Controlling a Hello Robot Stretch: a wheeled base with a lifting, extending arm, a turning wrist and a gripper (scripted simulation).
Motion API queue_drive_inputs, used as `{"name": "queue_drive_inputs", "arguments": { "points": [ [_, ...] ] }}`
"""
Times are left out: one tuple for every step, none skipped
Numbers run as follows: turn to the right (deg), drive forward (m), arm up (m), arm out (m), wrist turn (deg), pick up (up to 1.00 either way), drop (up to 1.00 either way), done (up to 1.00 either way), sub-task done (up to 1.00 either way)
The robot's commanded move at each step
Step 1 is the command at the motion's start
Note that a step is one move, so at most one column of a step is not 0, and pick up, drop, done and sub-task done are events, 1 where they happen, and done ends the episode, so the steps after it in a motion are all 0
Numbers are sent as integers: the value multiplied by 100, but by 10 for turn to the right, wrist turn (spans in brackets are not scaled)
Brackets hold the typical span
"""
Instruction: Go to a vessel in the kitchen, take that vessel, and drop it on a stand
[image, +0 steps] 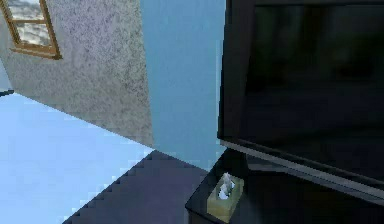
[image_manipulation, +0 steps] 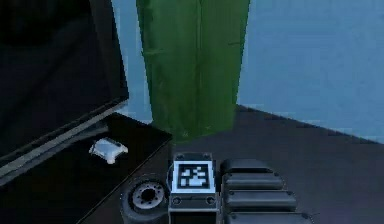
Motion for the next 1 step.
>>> {"name": "queue_drive_inputs", "arguments": {
  "points": [
    [210,0,0,0,0,0,0,0,0]
  ]
}}
